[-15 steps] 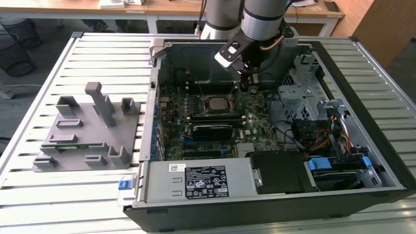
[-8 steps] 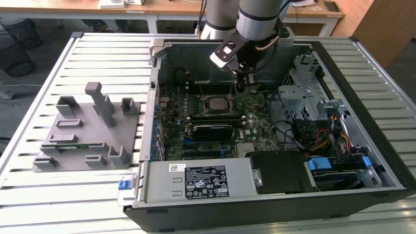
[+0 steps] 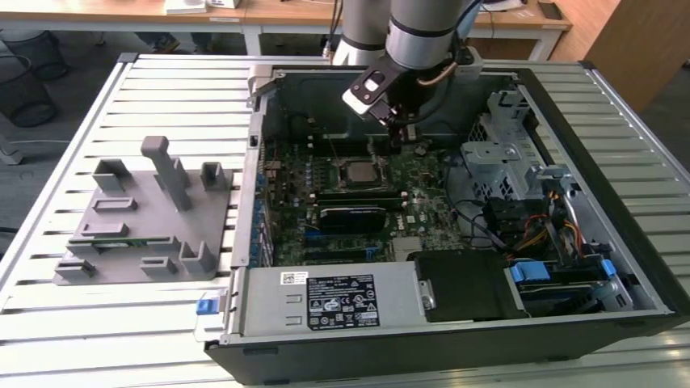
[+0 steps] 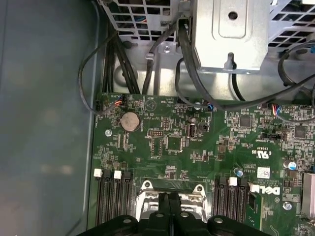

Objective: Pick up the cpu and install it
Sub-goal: 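Close the cpu cover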

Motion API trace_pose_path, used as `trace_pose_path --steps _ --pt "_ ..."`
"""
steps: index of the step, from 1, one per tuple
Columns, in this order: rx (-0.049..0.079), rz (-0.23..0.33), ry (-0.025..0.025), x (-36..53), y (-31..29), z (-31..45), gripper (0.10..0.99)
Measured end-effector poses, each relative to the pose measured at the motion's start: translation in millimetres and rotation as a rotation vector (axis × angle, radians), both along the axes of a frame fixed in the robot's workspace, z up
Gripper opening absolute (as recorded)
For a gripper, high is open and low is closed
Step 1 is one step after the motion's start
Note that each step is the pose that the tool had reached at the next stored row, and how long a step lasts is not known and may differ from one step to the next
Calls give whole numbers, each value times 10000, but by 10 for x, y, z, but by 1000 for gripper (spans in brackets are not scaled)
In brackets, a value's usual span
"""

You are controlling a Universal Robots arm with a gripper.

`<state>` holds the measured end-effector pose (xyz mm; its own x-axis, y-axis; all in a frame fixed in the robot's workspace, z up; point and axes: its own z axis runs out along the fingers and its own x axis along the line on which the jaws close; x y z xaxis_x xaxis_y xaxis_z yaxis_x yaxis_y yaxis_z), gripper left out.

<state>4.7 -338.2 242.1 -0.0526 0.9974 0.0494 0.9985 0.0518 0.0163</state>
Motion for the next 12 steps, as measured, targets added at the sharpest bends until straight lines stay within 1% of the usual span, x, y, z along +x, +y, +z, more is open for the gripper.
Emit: trace_pose_path --steps 2,6,12 --pt "-1 0 0 -23 0 -12 106" --pt "0 7 1 -123 0 -43 106" --pt "0 22 0 -373 -1 -80 106"
